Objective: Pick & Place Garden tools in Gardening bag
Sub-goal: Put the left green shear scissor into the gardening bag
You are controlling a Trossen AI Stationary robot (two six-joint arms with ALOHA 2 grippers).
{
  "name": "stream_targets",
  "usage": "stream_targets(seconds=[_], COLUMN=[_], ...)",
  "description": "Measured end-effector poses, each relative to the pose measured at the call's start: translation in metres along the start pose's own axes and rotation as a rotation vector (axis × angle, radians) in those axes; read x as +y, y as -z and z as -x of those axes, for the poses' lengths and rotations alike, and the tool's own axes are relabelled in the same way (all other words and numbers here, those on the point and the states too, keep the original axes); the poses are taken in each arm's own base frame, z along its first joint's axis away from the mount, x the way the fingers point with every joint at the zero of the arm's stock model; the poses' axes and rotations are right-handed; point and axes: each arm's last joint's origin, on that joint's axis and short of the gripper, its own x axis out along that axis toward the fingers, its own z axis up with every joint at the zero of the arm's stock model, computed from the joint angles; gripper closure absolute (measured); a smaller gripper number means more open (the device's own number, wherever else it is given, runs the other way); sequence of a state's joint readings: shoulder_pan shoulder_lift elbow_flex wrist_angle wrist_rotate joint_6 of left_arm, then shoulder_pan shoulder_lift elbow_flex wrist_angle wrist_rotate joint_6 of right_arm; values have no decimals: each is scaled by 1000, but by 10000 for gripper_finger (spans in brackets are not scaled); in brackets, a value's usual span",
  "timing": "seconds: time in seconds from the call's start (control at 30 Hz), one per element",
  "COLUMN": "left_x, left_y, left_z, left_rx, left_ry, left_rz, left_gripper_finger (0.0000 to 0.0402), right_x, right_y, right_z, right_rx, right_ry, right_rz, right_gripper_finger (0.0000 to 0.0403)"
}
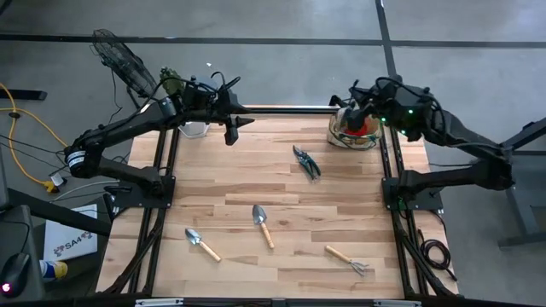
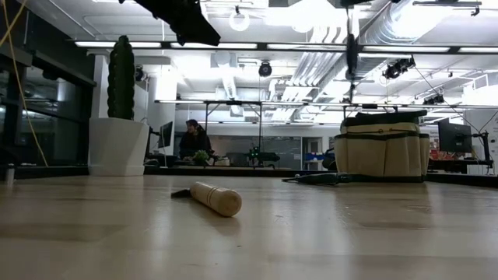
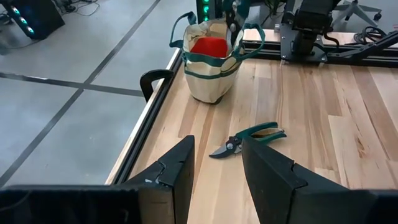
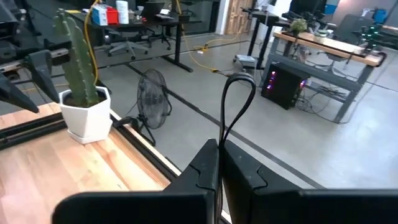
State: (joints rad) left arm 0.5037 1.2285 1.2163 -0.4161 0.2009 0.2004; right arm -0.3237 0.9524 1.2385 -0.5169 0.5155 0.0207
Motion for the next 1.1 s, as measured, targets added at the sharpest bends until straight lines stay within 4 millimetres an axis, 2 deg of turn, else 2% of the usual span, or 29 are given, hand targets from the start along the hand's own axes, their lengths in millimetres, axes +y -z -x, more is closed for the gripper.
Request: stream_targets(seconds=[0.37,0.53,0.9,1.1], left_x=[0,0,0,-1], left_y=[1,1,1,3], left_z=[0,0,0,0], left_rx=[6,6,15,31], left_ry=[2,1,3,4], left_rz=[3,3,9,13], left_gripper_finger=[272,272,272,272], right_x=[-23,-30,-37,-40], right_y=[4,5,12,17], right_z=[36,46,54,55], right_rx=[3,-14,42,80], right_ry=[97,129,234,348], right_rz=[2,-8,47,49], right_gripper_finger=[400,400,399,400])
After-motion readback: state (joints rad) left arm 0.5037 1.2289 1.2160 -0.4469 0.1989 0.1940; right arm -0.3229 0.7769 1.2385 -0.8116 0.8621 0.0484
